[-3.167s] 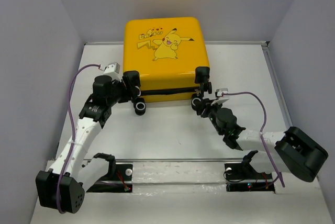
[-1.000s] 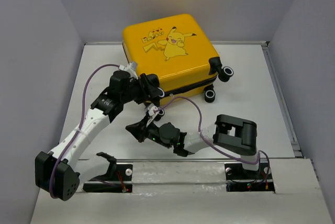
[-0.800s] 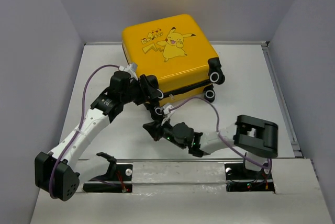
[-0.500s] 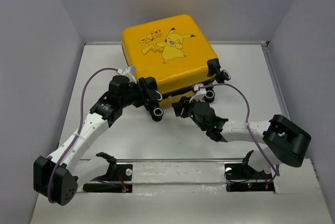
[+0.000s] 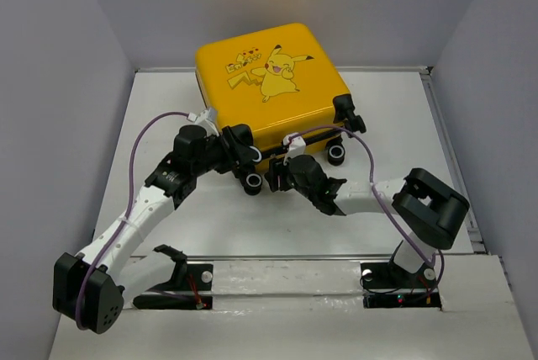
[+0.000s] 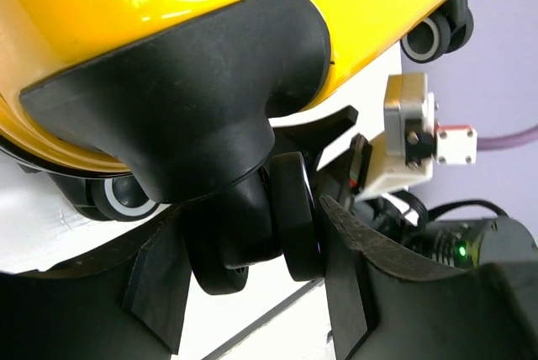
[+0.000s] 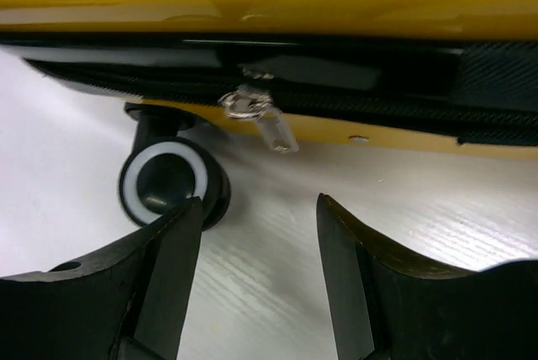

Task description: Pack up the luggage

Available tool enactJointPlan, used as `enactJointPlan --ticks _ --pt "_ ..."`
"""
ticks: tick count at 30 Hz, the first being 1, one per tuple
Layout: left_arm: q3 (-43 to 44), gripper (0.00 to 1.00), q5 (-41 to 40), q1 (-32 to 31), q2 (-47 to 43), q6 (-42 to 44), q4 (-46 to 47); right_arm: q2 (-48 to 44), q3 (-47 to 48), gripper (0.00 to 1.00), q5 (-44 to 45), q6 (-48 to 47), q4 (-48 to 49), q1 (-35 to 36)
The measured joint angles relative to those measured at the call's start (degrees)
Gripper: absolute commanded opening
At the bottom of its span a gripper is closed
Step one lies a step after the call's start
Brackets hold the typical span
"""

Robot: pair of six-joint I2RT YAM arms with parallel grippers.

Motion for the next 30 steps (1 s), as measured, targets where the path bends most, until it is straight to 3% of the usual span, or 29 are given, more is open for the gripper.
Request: enactJointPlan --ticks 7,16,20,27,30 --pt "-1.03 0.06 0.02 0.0 -0.57 -0.13 1.29 1.55 0.35 0.48 -0.92 -1.81 3.76 -4.55" --pt "-1.77 0.06 0.04 0.0 -0.85 -0.48 2.25 1.55 0.37 0.46 -5.73 -3.69 8.52 -5.01" --pt "-1.99 0.06 0.07 0.0 -0.85 -0.5 2.56 1.53 0.33 0.37 -7.41 -4.0 8.92 -5.01" --pt "-2.69 0.06 0.24 0.0 -0.96 -0.52 3.8 1.07 0.11 0.09 -8.52 -4.22 11.04 -4.98" --pt "-2.82 0.06 0.28 0.0 -0.96 -0.55 4.0 1.03 -0.11 0.07 -8.87 -4.15 11.56 -5.03"
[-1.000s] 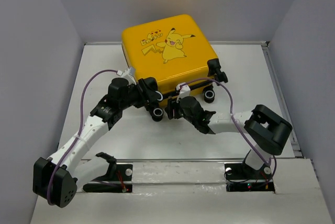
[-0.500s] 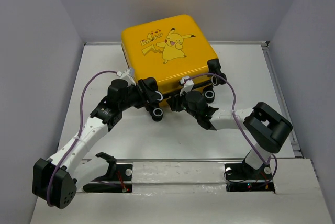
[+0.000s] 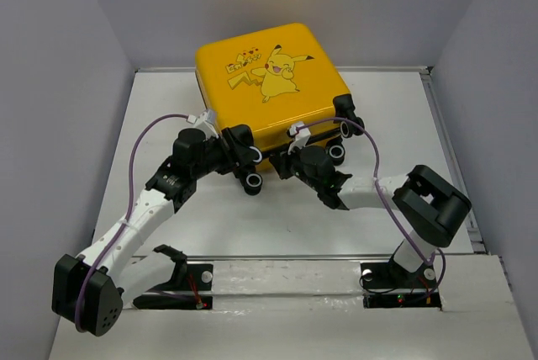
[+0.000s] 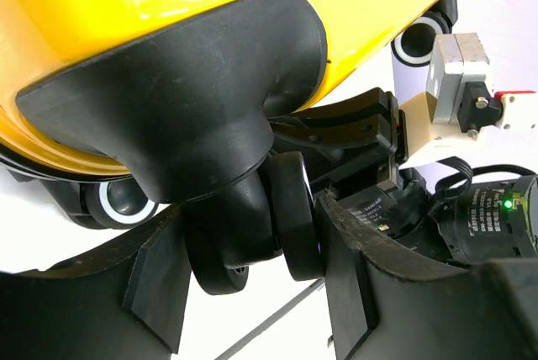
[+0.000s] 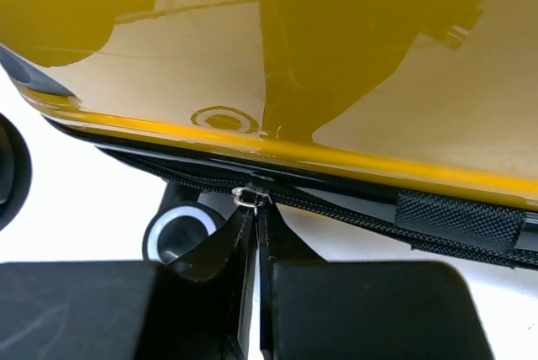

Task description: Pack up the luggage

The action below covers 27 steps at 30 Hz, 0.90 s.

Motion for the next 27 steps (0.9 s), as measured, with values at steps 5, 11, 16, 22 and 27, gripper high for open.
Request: enactJointPlan --ticks 5,11,16,22,27 --pt "-0.13 0.06 0.87 0.0 0.37 -0.59 0.81 -0.22 -1.38 0.07 0.15 0.24 2.62 1.42" --pt "4.22 0.06 4.96 -1.33 5.9 -3.08 -0.2 2.12 -1.16 0.07 8.28 2.47 7.04 9.46" --pt "10.91 0.06 0.83 -1.62 9.66 -4.31 -6.05 9.51 3.63 0.07 16.74 6.47 16.48 14.29" --pt "12.33 0.06 -1.11 -4.11 9.07 -8.63 -2.82 12.83 5.33 0.07 20.59 11.28 25.73 16.46" --pt "12.15 0.06 -2.03 -4.63 8.81 -11.78 -0.72 16.09 7.3 0.1 21.57 14.58 31.8 16.9"
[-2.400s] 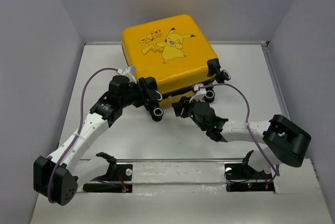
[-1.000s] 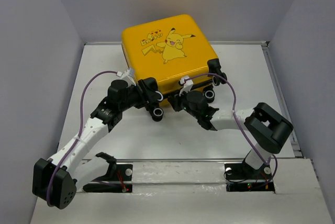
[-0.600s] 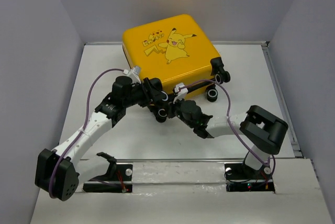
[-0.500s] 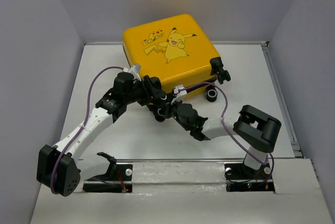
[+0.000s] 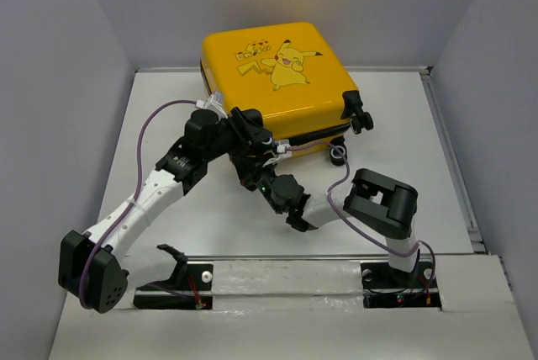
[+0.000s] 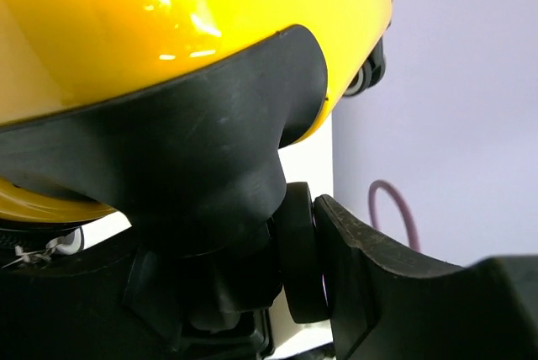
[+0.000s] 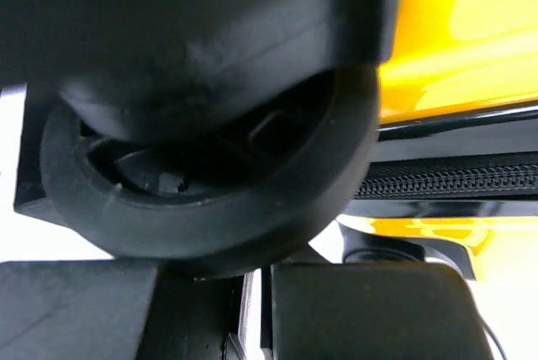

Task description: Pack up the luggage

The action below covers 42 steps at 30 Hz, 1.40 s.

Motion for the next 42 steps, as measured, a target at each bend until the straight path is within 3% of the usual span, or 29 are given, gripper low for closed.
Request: enactJointPlan --ticks 4,5,7,10,11,14,17,19,23,29,39,42 --pt "-3.08 0.06 -1.64 -0.11 -1.36 -1.53 4.17 1.55 0.85 0.49 -0.07 0.94 1.44 0.46" --pt "-4.48 0.12 -1.49 -0.28 -1.92 -1.9 5.53 1.36 0.13 0.65 -1.4 1.6 2.19 0.98" --pt "-7.58 0.19 -1.46 -1.14 -3.48 -2.45 6.67 -0.66 -2.89 0.78 -4.24 1.81 2.89 2.64" --pt "-13.18 0.41 -1.14 -3.04 -4.81 -3.89 8.55 -7.8 -9.7 0.87 -7.26 0.96 -1.51 8.2" --pt "-14.69 0.54 -1.09 -3.43 -4.96 -3.93 10.05 -10.67 -11.28 0.89 -7.63 0.5 -4.61 9.46" --pt "-18.18 0.79 -1.42 -3.45 -7.17 -3.96 15.28 -19.8 -13.62 0.93 -7.34 -0.46 -14.16 9.92" --pt "-19.65 0.94 -0.87 -3.52 -8.57 -2.91 17.59 -26.56 -13.73 0.94 -5.44 -1.05 -23.98 8.98" --pt "-20.06 0.98 -0.11 -3.61 -9.81 -2.67 18.67 -29.86 -13.73 0.94 -3.85 -1.31 -30.32 8.79" --pt "-20.17 0.99 0.09 -3.63 -11.06 -1.33 18.34 -33.68 -13.7 0.94 -3.1 -2.01 -39.91 7.19" --pt "-21.05 0.99 -0.28 -3.48 -13.11 0.11 17.27 -34.53 -11.74 0.94 -5.51 -3.23 -49.59 -1.46" --pt "-21.29 0.99 -1.25 -1.4 -13.29 0.44 18.86 -29.53 -2.34 0.93 -14.05 -8.61 -50.25 -5.22" --pt "-21.62 0.99 -1.27 -1.07 -13.44 0.17 19.1 -28.89 -1.51 0.87 -15.5 -9.68 -49.42 -5.33"
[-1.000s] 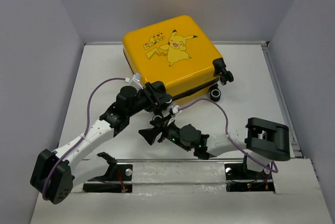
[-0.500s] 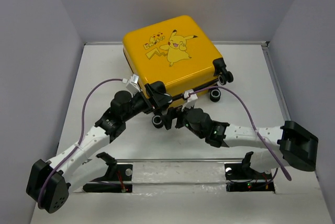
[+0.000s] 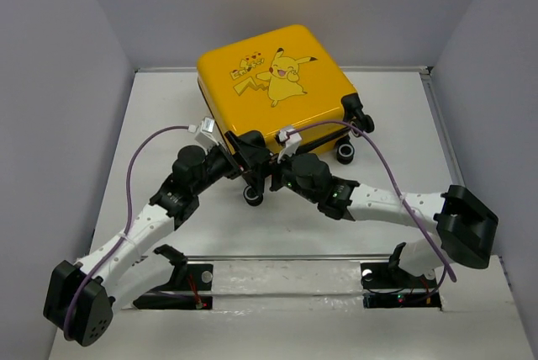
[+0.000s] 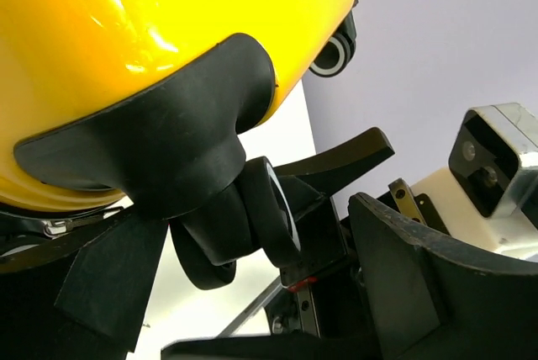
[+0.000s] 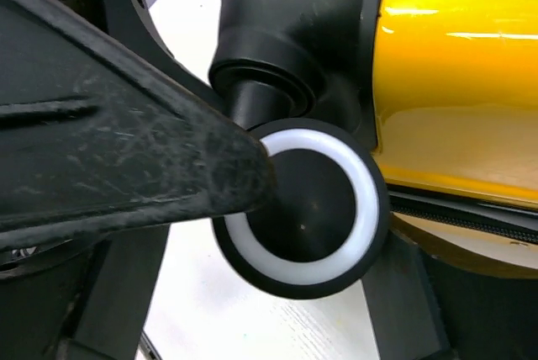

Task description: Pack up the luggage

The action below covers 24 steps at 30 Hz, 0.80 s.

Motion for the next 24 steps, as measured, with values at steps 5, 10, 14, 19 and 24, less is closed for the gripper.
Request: enactJointPlan --ticks 5,10,14,19,24 --pt "-1.05 0.97 -0.13 1.4 -1.79 0.17 0.31 1.99 1.05 0.47 0.11 -0.81 1.2 -0.52" --pt "-1.33 0.79 -1.55 2.56 -5.84 2.8 -3.37 4.55 2.95 0.07 1.09 -1.75 2.58 -1.09" --pt "-2.64 0.5 -5.97 2.43 -13.81 6.34 -9.22 4.76 3.08 0.07 2.64 -1.95 2.62 -0.66" --pt "-11.45 0.51 -9.16 2.47 -21.0 6.01 -9.7 4.76 4.61 0.07 3.3 -3.93 -0.17 -0.46" --pt "-20.13 0.66 -8.83 2.45 -15.54 1.16 -5.79 4.59 4.87 0.07 3.56 -5.38 -0.94 -0.31"
